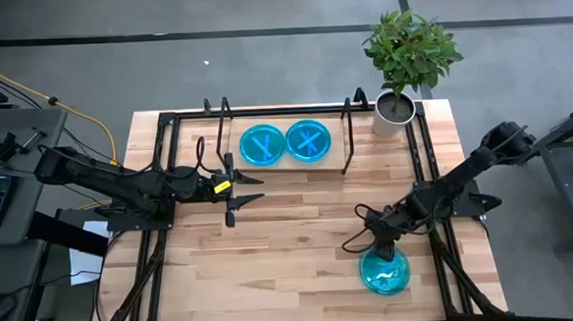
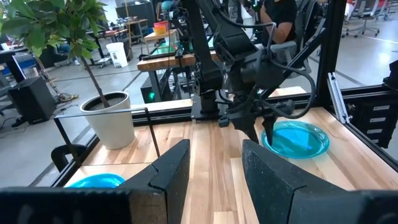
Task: Place and stack plates onto a shelf
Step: Stack the blue plate on top of the blue plate on the shelf, then return to Home Position
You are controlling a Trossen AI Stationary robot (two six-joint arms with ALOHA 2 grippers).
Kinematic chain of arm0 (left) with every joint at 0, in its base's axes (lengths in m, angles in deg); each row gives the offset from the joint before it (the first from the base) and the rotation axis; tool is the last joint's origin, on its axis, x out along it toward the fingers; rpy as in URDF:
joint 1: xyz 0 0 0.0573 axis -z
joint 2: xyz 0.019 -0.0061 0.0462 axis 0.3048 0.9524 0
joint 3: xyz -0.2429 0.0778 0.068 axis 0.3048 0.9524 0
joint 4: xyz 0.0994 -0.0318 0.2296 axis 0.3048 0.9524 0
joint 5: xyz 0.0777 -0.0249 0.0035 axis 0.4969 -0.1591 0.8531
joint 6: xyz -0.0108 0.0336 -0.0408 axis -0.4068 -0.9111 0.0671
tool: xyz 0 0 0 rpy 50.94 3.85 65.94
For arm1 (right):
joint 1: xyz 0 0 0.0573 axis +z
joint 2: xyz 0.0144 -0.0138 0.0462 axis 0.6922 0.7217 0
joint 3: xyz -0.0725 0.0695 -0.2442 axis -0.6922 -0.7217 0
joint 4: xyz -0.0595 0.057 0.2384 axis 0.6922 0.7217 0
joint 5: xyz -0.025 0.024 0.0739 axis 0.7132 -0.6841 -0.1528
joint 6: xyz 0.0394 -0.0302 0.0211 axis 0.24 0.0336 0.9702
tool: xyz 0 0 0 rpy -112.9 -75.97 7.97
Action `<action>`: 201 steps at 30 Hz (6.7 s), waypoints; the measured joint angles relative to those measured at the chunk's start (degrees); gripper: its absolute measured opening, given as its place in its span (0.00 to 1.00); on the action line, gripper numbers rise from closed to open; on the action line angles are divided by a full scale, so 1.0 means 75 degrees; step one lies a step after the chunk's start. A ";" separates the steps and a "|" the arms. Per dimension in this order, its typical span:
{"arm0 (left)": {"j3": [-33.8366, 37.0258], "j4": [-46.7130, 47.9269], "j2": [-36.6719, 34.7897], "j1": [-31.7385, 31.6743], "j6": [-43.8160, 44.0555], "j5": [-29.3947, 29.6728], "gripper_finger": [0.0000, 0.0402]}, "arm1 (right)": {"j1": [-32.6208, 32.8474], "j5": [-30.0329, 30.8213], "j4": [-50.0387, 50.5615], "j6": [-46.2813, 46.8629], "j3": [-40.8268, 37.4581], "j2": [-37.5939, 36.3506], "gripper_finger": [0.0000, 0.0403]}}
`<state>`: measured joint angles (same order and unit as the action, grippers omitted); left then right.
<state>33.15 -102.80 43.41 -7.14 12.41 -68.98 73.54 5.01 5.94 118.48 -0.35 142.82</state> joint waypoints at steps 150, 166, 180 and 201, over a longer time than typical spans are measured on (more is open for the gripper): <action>-0.0003 0.0226 -0.1440 0.1411 -0.1090 0.0970 0.34 | -0.6452 0.3556 -0.6172 -0.4784 0.4728 0.3980 0.00; -0.0003 0.0230 -0.1437 0.1408 -0.1052 0.1134 0.34 | -0.6470 0.3599 -0.6028 -0.4580 0.5372 0.4818 0.00; -0.0003 0.0230 -0.1437 0.1408 -0.1041 0.1134 0.34 | -0.6470 0.3583 -0.5897 -0.4395 0.5372 0.4818 0.00; -0.0001 0.0448 -0.1437 0.1406 -0.1032 0.1166 0.34 | -0.6445 0.3028 -0.5547 -0.5730 0.5369 0.4304 0.43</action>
<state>33.14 -99.44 32.64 3.41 4.67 -60.24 25.21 27.72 -35.66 75.50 39.92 175.10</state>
